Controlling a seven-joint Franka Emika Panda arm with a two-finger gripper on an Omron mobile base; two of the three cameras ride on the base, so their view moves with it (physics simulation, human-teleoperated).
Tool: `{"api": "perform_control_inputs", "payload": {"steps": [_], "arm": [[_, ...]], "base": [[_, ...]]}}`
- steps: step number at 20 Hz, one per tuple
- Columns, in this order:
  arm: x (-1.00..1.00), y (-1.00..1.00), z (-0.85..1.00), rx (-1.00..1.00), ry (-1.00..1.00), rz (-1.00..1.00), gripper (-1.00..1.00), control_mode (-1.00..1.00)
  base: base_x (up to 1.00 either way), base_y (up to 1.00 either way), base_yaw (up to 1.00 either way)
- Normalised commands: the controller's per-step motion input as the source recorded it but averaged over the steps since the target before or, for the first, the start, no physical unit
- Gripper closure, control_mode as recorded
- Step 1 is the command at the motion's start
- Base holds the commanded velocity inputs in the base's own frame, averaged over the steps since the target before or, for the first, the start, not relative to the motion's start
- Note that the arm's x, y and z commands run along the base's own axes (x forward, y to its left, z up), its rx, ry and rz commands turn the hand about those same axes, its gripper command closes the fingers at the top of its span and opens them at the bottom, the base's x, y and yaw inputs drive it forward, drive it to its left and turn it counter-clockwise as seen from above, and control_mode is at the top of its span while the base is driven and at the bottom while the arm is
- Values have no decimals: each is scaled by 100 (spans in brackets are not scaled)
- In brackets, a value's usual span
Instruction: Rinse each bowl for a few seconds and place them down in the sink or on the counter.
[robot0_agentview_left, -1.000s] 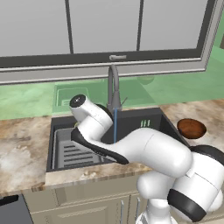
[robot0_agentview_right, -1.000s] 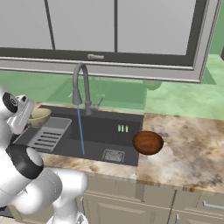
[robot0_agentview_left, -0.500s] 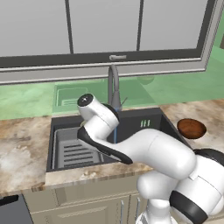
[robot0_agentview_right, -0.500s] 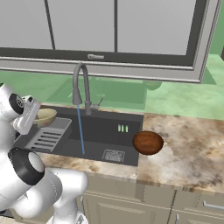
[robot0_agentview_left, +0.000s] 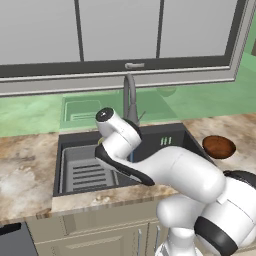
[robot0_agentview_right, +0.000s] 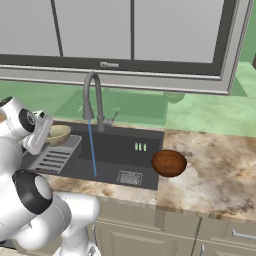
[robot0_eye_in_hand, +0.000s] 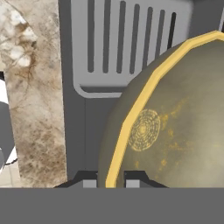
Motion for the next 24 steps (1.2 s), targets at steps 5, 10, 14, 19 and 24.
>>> {"api": "perform_control_inputs", "payload": {"steps": [5, 10, 14, 19, 24], "arm": [[14, -16, -6, -1, 0, 0, 100, -100], [12, -17, -6, -1, 0, 0, 100, -100], [12, -12, -8, -1, 0, 0, 100, -100], [6, -9, -10, -1, 0, 0, 100, -100], [4, -3, -14, -2, 0, 0, 100, -100]], "base": [[0, 0, 0], [0, 0, 0], [0, 0, 0], [0, 0, 0], [0, 0, 0]]}}
